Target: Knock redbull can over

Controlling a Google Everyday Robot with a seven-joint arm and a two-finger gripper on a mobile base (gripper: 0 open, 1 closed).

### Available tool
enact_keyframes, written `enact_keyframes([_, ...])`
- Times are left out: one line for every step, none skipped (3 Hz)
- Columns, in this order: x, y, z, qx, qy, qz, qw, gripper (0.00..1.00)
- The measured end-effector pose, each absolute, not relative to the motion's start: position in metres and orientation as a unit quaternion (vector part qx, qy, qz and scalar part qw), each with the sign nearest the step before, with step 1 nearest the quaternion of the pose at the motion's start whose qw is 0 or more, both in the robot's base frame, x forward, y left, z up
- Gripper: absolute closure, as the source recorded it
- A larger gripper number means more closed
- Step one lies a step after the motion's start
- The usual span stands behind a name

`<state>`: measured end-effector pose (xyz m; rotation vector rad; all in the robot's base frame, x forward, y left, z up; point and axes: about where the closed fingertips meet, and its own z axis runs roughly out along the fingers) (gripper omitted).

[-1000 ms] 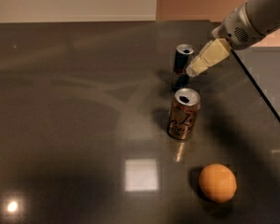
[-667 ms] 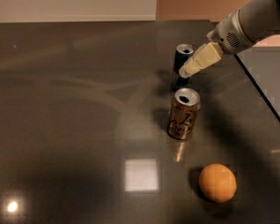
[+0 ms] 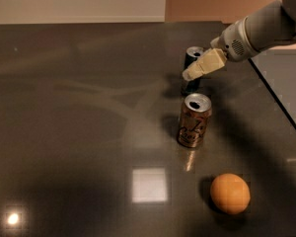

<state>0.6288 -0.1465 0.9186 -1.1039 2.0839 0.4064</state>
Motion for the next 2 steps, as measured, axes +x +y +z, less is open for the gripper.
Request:
enact_keyframes([0.6358,-0.1465,0.9168,-0.422,0.810,0.170,0.372,0.36])
enact_keyframes([0.6410,-0.1473,0.9161,-0.414,0.809,0.181,0.375,0.59])
